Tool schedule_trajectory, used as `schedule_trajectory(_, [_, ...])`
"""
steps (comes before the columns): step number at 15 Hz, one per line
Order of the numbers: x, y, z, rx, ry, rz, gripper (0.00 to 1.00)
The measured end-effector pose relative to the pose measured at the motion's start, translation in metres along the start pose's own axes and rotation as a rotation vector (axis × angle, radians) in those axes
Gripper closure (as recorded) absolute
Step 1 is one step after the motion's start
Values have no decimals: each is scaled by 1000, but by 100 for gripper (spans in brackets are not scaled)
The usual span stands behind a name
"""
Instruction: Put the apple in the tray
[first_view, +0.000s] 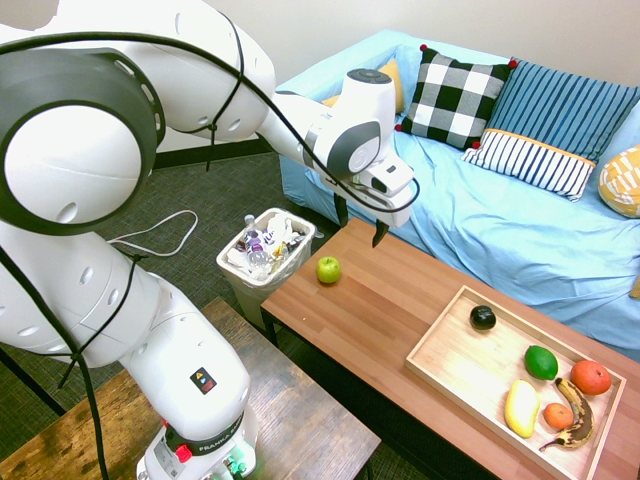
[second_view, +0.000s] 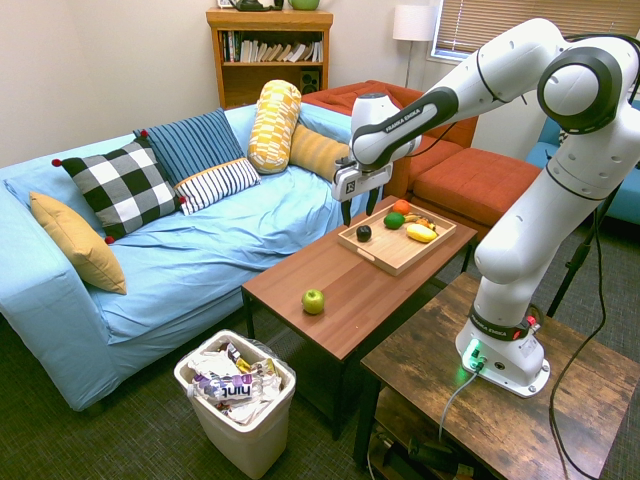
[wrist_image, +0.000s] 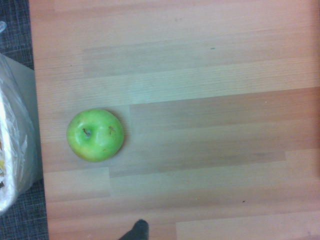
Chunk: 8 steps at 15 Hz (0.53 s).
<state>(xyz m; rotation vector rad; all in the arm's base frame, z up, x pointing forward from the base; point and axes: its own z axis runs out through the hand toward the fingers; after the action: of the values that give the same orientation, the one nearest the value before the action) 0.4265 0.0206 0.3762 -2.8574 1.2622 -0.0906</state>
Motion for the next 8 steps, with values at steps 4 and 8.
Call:
schedule_trajectory(4, [3, -4, 8, -5, -22, -9, 0])
schedule_trajectory(8, [-13, -40, 41, -30, -57, -51, 0])
